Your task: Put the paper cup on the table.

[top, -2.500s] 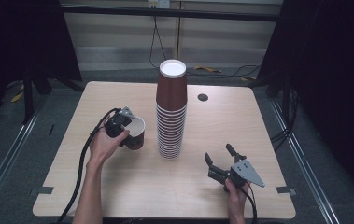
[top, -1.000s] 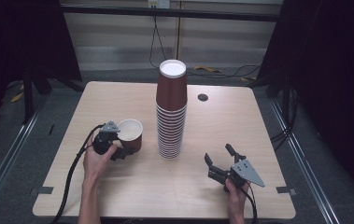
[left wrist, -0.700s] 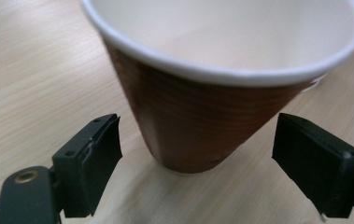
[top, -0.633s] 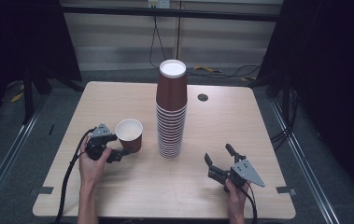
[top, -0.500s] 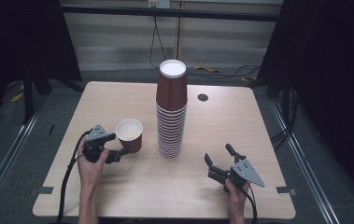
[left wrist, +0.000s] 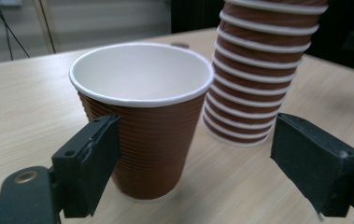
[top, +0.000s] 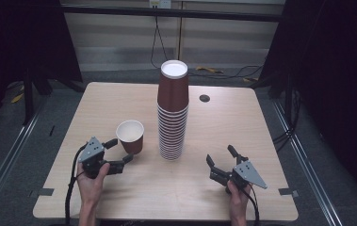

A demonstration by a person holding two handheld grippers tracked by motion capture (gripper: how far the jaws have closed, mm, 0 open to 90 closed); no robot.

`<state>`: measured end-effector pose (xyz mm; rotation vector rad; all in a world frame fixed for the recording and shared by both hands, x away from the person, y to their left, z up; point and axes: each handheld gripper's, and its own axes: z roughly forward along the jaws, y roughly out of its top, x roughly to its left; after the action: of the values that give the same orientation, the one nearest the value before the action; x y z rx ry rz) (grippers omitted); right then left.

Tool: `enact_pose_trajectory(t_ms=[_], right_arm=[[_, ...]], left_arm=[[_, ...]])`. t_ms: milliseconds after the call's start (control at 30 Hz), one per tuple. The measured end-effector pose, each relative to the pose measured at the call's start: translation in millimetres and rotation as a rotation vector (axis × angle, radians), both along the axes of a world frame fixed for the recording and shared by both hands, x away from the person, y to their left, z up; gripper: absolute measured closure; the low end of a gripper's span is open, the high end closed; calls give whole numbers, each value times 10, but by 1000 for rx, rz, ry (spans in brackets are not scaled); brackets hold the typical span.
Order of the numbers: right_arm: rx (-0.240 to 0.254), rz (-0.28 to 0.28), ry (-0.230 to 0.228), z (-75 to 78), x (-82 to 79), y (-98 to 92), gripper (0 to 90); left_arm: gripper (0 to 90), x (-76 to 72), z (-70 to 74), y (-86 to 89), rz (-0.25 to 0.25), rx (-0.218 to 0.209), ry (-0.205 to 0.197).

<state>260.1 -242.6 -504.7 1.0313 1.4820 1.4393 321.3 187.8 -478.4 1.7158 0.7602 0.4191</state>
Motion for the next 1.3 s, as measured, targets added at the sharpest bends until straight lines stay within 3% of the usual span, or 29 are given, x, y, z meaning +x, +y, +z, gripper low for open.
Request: enact_pose_trajectory(t_ms=[33,167,267,367,433,500,600,700,867,933,1033,1200,1233,1267,1300], right_arm=[[0,0,0,0,0,0,132],[0,0,0,0,0,0,133],[-1,0,-1,0,1,-1,133],[0,0,0,0,0,0,133],[-1,0,-1,0,1,-1,133],[0,0,0,0,0,0,133],[-1,0,-1,0,1,0,133],[0,0,0,0,0,0,133],[-1,0,-1,0,1,-1,134],[-1,0,-1,0,1,0,134],[-2,0,-1,0,2,-1,134],[-2,1,-1,0,2,-1,135],[-1,3,-2,0,3,0,136],[-2,1,-1,0,1,-1,137],[-1,4,-1,0,3,-1,137]], left_arm=[[157,-25,-10,-11,12,6,-6],[157,-117,-49,-77,27,-46,-37],[157,-197,-110,-161,33,-27,-76],[157,-258,-170,-252,42,-53,-81],[158,-314,-203,-338,89,-49,-121],[158,-328,-220,-404,99,-30,-133],[158,-311,-237,-498,58,-35,-133],[158,-298,-249,-547,52,-47,-129],[157,-303,-275,-616,-3,-98,-124],[157,-307,-282,-635,-13,-64,-153],[157,-356,-331,-664,7,-97,-178],[156,-388,-333,-689,9,-96,-202],[156,-394,-331,-684,1,-81,-221],[156,-416,-338,-688,-7,-93,-231],[157,-435,-352,-668,0,-121,-265]])
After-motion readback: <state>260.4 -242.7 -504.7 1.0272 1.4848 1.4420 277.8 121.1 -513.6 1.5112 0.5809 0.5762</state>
